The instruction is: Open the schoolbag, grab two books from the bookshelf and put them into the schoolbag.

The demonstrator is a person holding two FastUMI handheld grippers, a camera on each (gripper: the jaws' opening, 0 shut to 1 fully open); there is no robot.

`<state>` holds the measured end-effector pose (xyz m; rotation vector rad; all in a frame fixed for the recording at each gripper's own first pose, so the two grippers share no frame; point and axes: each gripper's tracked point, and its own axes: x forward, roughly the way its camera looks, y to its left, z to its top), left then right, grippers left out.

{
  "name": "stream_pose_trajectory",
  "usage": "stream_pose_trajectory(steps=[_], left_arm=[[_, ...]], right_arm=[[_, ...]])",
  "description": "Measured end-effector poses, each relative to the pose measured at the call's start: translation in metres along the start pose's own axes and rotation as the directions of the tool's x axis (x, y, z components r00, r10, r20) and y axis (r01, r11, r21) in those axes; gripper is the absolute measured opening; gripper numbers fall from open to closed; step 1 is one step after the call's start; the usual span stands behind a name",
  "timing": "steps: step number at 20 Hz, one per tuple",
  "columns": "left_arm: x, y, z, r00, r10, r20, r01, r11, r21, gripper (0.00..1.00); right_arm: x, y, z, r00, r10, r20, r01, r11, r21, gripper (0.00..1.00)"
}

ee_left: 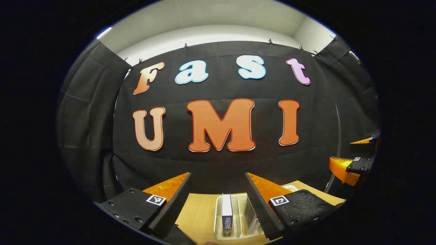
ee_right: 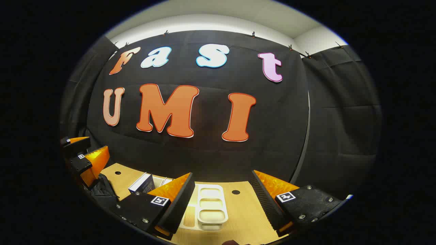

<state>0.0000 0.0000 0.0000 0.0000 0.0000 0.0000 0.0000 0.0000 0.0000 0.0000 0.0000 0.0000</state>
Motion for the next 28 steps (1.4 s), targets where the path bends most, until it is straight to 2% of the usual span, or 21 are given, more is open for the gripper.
stream_pose_trajectory(steps=[28], left_arm=[[-0.009,0.023,0.000,0.998,0.057,0.004,-0.057,0.998,0.029,0.95]], right_arm=[[0.009,0.030,-0.004,0.997,0.074,-0.001,-0.074,0.997,-0.006,0.98]])
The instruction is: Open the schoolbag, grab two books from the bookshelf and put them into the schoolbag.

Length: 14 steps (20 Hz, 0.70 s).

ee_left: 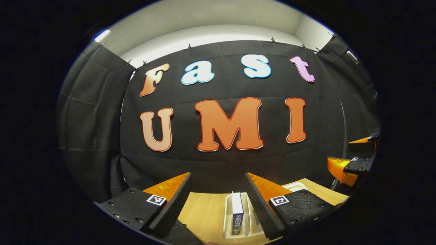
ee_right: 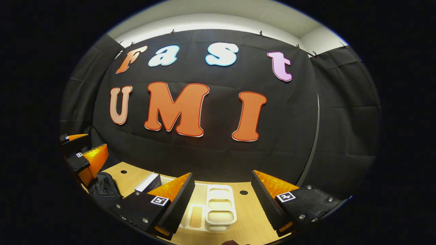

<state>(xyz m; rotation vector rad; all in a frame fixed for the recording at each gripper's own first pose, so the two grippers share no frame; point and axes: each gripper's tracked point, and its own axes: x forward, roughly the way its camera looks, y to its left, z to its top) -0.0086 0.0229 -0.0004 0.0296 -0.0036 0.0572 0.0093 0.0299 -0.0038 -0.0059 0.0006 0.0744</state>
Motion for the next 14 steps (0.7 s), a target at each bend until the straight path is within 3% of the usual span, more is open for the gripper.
stream_pose_trajectory(steps=[9,14], left_arm=[[-0.011,0.012,0.005,0.998,0.059,0.012,-0.059,0.998,0.031,0.94],[-0.031,0.024,0.015,0.991,0.133,0.024,-0.135,0.989,0.061,0.99]], right_arm=[[0.008,0.018,0.004,0.997,0.077,0.017,-0.078,0.997,0.006,0.98],[0.013,0.039,0.001,0.984,0.175,0.014,-0.175,0.984,0.018,0.98]])
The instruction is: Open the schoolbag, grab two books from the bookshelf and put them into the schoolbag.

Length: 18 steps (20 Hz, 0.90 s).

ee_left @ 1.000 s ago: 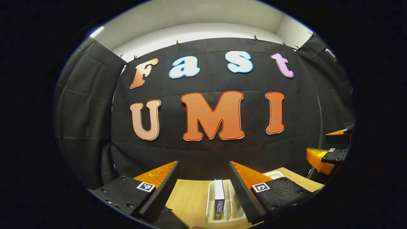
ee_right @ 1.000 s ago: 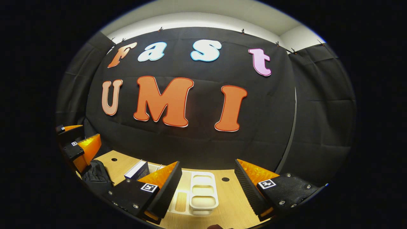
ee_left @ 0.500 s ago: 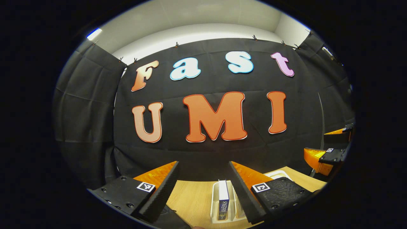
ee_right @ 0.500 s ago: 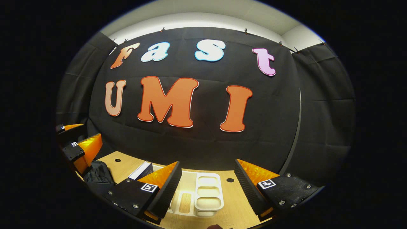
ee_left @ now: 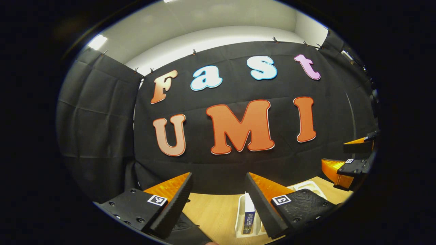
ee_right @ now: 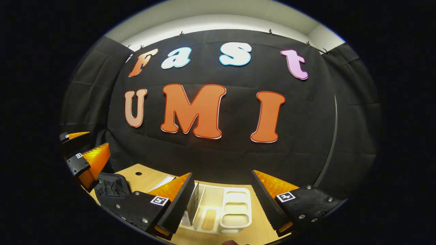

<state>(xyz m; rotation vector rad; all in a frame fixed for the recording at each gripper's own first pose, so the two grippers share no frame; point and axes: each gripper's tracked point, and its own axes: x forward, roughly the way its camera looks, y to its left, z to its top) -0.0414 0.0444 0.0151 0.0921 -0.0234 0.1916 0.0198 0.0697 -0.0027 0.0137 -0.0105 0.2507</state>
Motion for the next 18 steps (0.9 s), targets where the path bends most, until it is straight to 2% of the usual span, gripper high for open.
stream_pose_trajectory(steps=[2,3,4,6,8,9,10,11,15,16,18], left_arm=[[-0.007,0.008,0.001,0.999,0.043,0.005,-0.043,0.999,0.016,0.96],[-0.010,0.012,0.001,0.998,0.063,0.003,-0.063,0.998,0.023,1.00],[-0.015,0.013,0.002,0.997,0.081,-0.001,-0.081,0.996,0.029,0.96],[-0.024,0.015,-0.003,0.993,0.119,-0.012,-0.118,0.992,0.047,0.96],[-0.037,0.022,-0.013,0.986,0.161,-0.032,-0.158,0.985,0.071,1.00],[-0.044,0.024,-0.020,0.983,0.180,-0.044,-0.175,0.980,0.092,0.96],[-0.052,0.024,-0.027,0.979,0.196,-0.053,-0.188,0.974,0.122,0.99],[-0.061,0.028,-0.038,0.974,0.216,-0.070,-0.204,0.967,0.154,0.96],[-0.084,0.046,-0.094,0.945,0.282,-0.164,-0.232,0.934,0.271,0.96],[-0.088,0.053,-0.108,0.937,0.297,-0.182,-0.232,0.922,0.311,1.00],[-0.093,0.063,-0.136,0.928,0.305,-0.214,-0.203,0.896,0.395,0.96]], right_arm=[[0.000,0.008,0.002,0.999,0.042,0.011,-0.042,0.999,-0.010,0.98],[0.001,0.009,0.003,0.998,0.061,0.016,-0.061,0.998,-0.014,0.98],[0.001,0.011,0.002,0.997,0.081,0.019,-0.081,0.997,-0.017,0.98],[0.000,0.011,0.002,0.993,0.112,0.024,-0.112,0.994,-0.021,0.98],[-0.001,0.008,0.001,0.990,0.137,0.029,-0.136,0.990,-0.026,0.98],[-0.002,0.005,0.001,0.989,0.148,0.031,-0.147,0.989,-0.027,0.98],[-0.002,0.001,-0.001,0.987,0.154,0.033,-0.153,0.988,-0.030,0.98],[-0.002,-0.004,-0.003,0.987,0.157,0.035,-0.156,0.987,-0.031,0.98],[-0.002,-0.027,-0.014,0.991,0.132,0.029,-0.131,0.991,-0.017,0.98],[-0.002,-0.033,-0.019,0.992,0.123,0.026,-0.123,0.992,-0.017,0.98],[-0.002,-0.043,-0.027,0.994,0.104,0.014,-0.104,0.994,-0.021,1.00]])
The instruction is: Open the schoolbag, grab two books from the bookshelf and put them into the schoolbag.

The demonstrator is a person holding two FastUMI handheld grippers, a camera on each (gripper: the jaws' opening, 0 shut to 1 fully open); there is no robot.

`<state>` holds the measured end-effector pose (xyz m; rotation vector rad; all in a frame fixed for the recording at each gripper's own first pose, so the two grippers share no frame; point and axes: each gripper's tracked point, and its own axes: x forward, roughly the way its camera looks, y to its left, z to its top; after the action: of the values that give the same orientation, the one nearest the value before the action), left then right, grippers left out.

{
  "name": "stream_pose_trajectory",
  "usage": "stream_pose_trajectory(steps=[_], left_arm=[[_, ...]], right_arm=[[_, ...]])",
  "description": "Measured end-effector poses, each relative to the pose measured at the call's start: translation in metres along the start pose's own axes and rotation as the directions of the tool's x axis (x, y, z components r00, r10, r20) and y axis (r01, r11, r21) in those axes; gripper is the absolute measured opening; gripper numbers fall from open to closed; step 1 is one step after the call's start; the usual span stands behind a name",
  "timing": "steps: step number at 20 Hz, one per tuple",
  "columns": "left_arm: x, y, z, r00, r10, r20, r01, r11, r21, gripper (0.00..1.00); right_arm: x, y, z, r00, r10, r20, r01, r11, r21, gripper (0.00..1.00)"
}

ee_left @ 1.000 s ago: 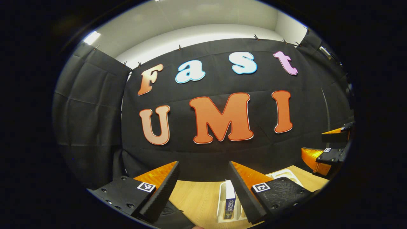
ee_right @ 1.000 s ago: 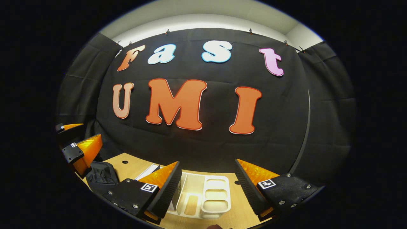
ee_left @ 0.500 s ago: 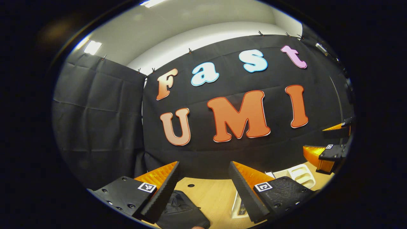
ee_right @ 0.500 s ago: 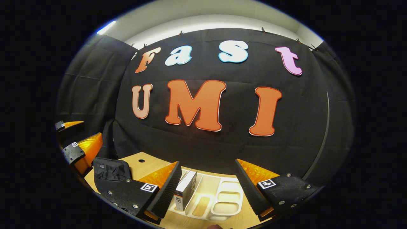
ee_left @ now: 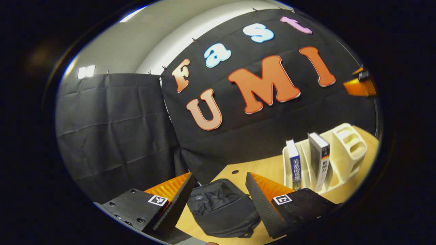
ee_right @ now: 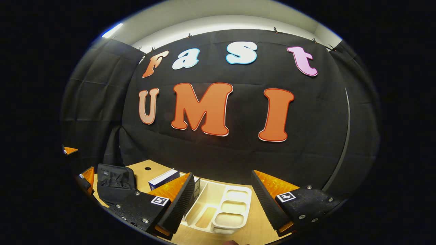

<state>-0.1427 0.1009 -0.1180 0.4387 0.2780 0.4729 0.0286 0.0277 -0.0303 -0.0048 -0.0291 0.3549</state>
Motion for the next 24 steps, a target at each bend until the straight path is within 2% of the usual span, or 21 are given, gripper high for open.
stream_pose_trajectory(steps=[1,2,4,8,11,14,18,20,22,24], left_arm=[[0.004,-0.001,-0.014,1.000,-0.009,-0.018,0.010,0.999,0.051,1.00],[0.008,-0.004,-0.027,0.999,-0.018,-0.032,0.021,0.995,0.099,0.96],[0.011,-0.016,-0.061,0.997,-0.044,-0.066,0.056,0.979,0.196,0.96],[0.022,-0.051,-0.137,0.980,-0.127,-0.155,0.174,0.921,0.349,0.95],[0.025,-0.058,-0.193,0.954,-0.133,-0.269,0.244,0.866,0.437,0.95],[0.026,-0.065,-0.223,0.933,-0.139,-0.331,0.290,0.833,0.470,0.96],[0.026,-0.075,-0.230,0.928,-0.139,-0.347,0.312,0.798,0.515,0.96],[0.033,-0.076,-0.244,0.914,-0.123,-0.386,0.321,0.803,0.503,0.96],[0.044,-0.074,-0.241,0.913,-0.108,-0.393,0.308,0.814,0.493,0.96],[0.045,-0.076,-0.234,0.918,-0.104,-0.382,0.303,0.806,0.509,0.96]], right_arm=[[-0.001,-0.005,-0.005,1.000,-0.010,-0.006,0.010,1.000,-0.002,0.98],[-0.001,-0.009,-0.009,1.000,-0.019,-0.014,0.019,1.000,-0.003,0.98],[-0.003,-0.018,-0.018,0.999,-0.036,-0.028,0.036,0.999,-0.003,0.98],[-0.005,-0.033,-0.028,0.997,-0.061,-0.047,0.060,0.998,-0.013,0.98],[-0.006,-0.046,-0.033,0.995,-0.081,-0.054,0.080,0.997,-0.020,0.98],[-0.006,-0.056,-0.041,0.992,-0.100,-0.073,0.098,0.995,-0.018,0.98],[-0.004,-0.066,-0.045,0.990,-0.119,-0.082,0.118,0.993,-0.011,0.98],[-0.001,-0.067,-0.046,0.989,-0.123,-0.083,0.122,0.992,-0.007,0.98],[0.000,-0.066,-0.047,0.989,-0.122,-0.085,0.122,0.992,-0.009,0.98],[0.000,-0.066,-0.048,0.989,-0.120,-0.086,0.120,0.993,-0.011,0.98]])
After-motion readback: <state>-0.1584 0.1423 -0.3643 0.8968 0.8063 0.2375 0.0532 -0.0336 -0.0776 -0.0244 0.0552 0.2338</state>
